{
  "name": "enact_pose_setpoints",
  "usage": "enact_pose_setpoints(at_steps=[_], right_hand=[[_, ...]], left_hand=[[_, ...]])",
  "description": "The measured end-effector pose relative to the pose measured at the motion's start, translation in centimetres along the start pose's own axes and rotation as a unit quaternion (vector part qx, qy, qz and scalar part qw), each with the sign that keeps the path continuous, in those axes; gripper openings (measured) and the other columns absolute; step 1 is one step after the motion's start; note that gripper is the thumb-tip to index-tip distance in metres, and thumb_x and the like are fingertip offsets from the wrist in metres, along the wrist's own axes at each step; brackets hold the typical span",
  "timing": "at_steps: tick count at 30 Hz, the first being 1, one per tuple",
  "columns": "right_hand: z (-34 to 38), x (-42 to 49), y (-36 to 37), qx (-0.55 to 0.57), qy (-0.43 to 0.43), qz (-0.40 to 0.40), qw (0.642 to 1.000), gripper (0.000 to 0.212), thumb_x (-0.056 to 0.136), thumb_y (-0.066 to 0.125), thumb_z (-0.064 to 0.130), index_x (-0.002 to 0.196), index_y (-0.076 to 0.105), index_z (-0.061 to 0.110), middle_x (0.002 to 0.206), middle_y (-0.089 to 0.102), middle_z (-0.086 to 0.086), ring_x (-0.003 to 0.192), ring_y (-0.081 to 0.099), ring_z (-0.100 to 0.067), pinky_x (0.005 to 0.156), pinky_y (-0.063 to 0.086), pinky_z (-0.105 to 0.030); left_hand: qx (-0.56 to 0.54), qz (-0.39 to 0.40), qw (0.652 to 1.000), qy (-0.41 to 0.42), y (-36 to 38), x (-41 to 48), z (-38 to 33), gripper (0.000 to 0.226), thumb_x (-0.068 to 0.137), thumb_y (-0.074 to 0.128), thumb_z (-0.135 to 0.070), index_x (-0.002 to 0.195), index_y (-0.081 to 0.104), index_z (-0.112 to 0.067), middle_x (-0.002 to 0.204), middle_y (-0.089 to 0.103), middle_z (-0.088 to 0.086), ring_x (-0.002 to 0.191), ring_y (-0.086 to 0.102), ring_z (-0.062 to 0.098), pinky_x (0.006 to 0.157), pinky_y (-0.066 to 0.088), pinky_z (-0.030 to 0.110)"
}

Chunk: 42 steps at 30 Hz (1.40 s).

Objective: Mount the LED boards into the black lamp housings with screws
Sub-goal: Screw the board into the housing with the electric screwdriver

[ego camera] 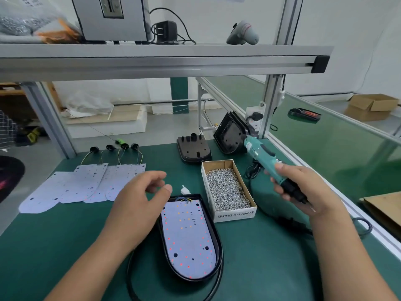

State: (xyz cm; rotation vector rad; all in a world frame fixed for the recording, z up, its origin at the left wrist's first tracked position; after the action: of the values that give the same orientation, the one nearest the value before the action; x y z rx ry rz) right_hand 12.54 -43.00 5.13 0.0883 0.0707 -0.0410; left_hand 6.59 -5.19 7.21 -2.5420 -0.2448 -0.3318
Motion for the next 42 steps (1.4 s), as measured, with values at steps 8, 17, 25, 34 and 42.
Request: enact_pose_setpoints(at_steps=[8,17,25,34,42], right_hand=[[-0.6,0.8,1.2,0.144,-0.027,-0.028,0.989,0.030,0.101,0.062,0.029,0.109,0.072,0.001,0.081,0.068,-0.005,0.053,0.058,-0.011,0.041,0.045,-0.021],[-0.6,1.4,2.7,0.119,-0.052,-0.029,0.991,0.043,0.084,0.071,0.035,0.107,0.072,-0.001,0.082,0.068,-0.007,0.055,0.060,-0.016,0.042,0.046,-0.024],[-0.8,1.6,2.5,0.146,-0.059,-0.050,0.986,0.047,0.084,0.072,0.035,0.111,0.070,-0.003,0.084,0.068,-0.007,0.057,0.060,-0.015,0.044,0.047,-0.024],[-0.8,1.5,2.9,0.157,-0.057,-0.049,0.985,0.032,0.101,0.064,0.026,0.113,0.069,-0.003,0.083,0.066,-0.006,0.056,0.059,-0.014,0.044,0.046,-0.023],[-0.5,1.0,4.1,0.202,-0.031,-0.028,0.979,0.028,0.103,0.059,0.024,0.116,0.066,0.000,0.083,0.064,-0.005,0.058,0.058,-0.012,0.045,0.046,-0.021]], left_hand=[[0.267,0.220,0.919,0.189,8.3,2.9,-7.1,0.028,0.105,0.057,-0.033,0.128,0.072,-0.031,0.122,0.073,-0.009,0.117,0.064,0.018,0.098,0.051,0.038],[0.391,0.312,0.830,0.247,14.9,4.5,-6.2,0.018,0.102,0.062,-0.033,0.106,0.076,-0.023,0.100,0.074,-0.002,0.100,0.064,0.024,0.101,0.036,0.046],[0.321,0.303,0.871,0.216,14.7,4.6,-5.5,0.016,0.092,0.065,-0.013,0.094,0.077,-0.022,0.093,0.075,-0.004,0.092,0.065,0.023,0.084,0.040,0.035],[0.212,0.266,0.930,0.138,12.7,4.5,-5.8,0.024,0.103,0.058,-0.019,0.115,0.077,-0.028,0.105,0.075,-0.011,0.102,0.067,0.015,0.088,0.052,0.032],[-0.431,0.220,0.851,-0.205,7.7,4.2,-5.3,0.008,0.102,0.063,-0.001,0.104,0.069,-0.005,0.084,0.068,0.008,0.066,0.059,0.013,0.061,0.059,0.026]])
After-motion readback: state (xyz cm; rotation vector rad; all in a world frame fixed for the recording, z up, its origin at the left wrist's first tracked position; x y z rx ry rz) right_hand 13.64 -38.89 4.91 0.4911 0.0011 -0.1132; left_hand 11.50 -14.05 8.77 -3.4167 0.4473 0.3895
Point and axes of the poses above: each hand's wrist, its own x-axis towards the middle knuckle, its own y-axis out of the palm, z = x × y, the point moved 3 cm from there along x, towards the middle knuckle
